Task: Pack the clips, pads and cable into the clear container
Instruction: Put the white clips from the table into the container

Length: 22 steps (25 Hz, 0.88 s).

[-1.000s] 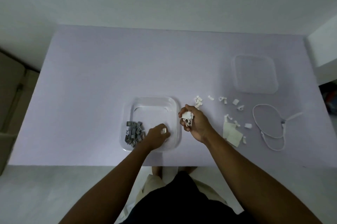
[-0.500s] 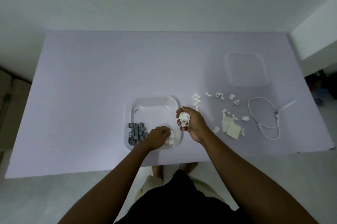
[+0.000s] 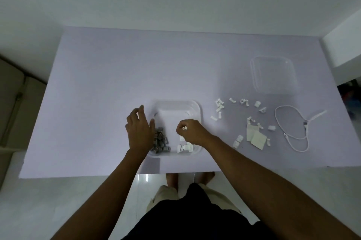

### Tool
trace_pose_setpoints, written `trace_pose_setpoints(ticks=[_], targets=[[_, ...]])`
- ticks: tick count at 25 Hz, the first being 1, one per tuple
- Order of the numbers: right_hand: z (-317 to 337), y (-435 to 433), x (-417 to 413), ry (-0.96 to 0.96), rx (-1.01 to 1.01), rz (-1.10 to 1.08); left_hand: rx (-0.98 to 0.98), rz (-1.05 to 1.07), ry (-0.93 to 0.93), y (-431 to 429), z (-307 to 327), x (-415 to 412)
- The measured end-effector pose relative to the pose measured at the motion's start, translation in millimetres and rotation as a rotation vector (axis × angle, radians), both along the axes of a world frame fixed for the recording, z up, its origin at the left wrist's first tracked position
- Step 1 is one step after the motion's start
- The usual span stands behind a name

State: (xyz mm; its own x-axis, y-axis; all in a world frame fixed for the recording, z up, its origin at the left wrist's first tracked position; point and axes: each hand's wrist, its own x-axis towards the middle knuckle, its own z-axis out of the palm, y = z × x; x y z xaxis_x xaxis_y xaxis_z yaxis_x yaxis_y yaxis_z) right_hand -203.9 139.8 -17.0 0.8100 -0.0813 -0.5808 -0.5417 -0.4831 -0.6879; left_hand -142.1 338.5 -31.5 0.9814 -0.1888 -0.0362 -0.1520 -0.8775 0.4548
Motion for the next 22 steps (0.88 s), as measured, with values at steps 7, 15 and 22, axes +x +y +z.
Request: trace_pose_setpoints(ticks=[7, 15, 22], targets=[[-27, 21, -10, 0.047, -0.293, 0.427, -0.198, 0.119, 0.330, 12, -34, -6], [-25, 21, -13, 0.053, -0.346, 0.471, -0.190, 0.118, 0.316, 11, -36, -6], [-35, 28, -7, -0.071, -0.457, 0.382, -0.164, 0.104, 0.330, 10, -31, -5]])
